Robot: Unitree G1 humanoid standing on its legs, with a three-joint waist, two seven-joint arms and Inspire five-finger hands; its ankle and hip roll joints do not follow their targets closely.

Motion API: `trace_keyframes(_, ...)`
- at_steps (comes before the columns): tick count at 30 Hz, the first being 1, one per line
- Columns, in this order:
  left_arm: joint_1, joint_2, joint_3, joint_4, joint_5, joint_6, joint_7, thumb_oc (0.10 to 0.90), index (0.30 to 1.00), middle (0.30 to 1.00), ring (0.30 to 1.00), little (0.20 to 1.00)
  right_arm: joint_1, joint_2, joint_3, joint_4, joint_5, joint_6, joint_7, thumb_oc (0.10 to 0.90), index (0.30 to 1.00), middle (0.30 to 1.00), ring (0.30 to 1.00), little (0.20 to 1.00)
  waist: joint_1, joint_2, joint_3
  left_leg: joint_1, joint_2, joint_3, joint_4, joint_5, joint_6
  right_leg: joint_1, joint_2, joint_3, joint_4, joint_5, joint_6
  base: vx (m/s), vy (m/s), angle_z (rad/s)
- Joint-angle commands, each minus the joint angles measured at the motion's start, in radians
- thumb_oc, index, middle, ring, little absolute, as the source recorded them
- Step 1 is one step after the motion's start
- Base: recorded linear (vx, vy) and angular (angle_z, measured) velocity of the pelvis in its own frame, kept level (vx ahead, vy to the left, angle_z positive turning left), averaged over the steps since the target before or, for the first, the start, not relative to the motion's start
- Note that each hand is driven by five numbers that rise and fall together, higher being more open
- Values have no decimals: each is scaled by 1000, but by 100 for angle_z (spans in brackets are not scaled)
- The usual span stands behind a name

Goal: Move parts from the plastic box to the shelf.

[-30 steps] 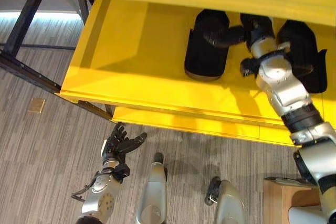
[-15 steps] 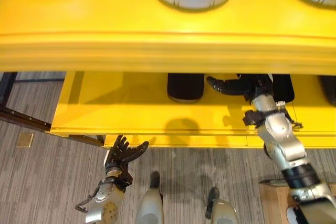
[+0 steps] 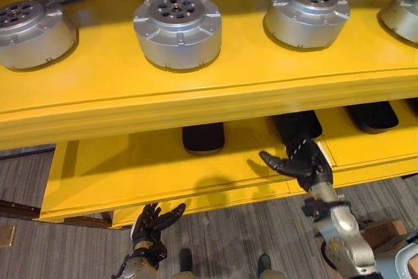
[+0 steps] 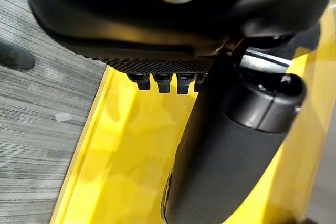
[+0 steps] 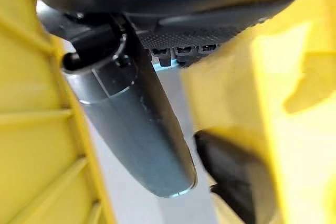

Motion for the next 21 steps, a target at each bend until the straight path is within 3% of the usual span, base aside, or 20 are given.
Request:
trace_keyframes(1, -75, 2, 46, -44, 69, -83, -29, 900, 1000, 1000, 1000, 1000, 15, -9, -46, -48, 16, -83, 51, 900, 1000, 1000, 1000, 1000, -15, 11, -79, 25, 50, -25, -17, -29, -1, -71, -8, 10, 1, 84, 23, 0, 0, 0)
trace_keyframes(5, -66, 1, 53, -53, 86, -88, -32, 900, 1000, 1000, 1000, 1000, 71, 5, -74, 18, -52, -75, 24, 900, 1000, 1000, 1000, 1000, -22, 17, -84, 34, 49, -19, -19, -33, -2, -63, -10, 13, -6, 82, 25, 10, -4, -12)
trace_keyframes(21, -82, 12, 30, -34, 130, -90, -53, 900, 1000, 1000, 1000, 1000, 92, 71, -49, 258, -112, -55, -20, 900, 1000, 1000, 1000, 1000, -30, 23, -108, 43, 57, -9, -24, -32, -12, -40, -6, 22, -44, 86, 24, 0, -3, -1)
